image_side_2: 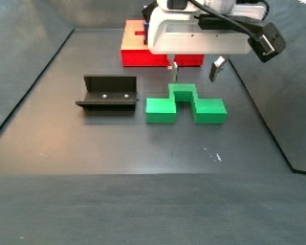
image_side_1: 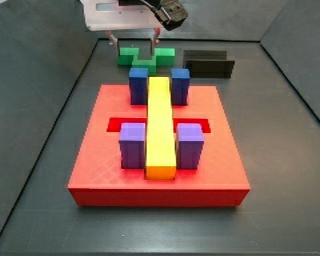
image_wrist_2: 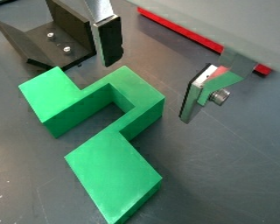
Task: Pick up the green object. Move up. Place the green object on the fixture. Regrasp the green object. Move to above the board. Insert the green object.
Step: Pick up the green object.
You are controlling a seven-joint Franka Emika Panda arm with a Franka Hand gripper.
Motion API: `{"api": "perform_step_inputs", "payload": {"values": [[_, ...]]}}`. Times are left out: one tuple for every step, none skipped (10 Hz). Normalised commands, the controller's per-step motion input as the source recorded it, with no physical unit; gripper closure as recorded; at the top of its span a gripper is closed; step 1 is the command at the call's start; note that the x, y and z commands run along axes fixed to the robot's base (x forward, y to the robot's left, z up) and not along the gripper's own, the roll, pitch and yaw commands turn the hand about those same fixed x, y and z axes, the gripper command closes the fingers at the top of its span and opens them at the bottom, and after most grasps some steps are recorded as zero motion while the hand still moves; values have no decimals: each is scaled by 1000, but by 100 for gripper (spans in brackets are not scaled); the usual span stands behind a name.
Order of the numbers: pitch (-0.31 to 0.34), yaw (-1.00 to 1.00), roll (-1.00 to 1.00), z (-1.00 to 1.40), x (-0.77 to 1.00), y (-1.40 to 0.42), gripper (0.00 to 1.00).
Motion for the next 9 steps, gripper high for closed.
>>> {"api": "perform_step_inputs", "payload": {"values": [[-124, 0, -44, -74, 297, 0, 0], [-100, 0, -6, -137, 177, 0, 0], [-69, 0, 0, -206, 31, 0, 0], [-79, 0, 0, -234, 9, 0, 0], [-77, 0, 0, -197, 69, 0, 0], [-80, 0, -7, -143, 154, 0, 0], [-73, 0, -19, -60, 269, 0, 0], [-64, 0, -21, -37, 266, 0, 0], [-60, 0, -29, -34, 240, 0, 0]]}}
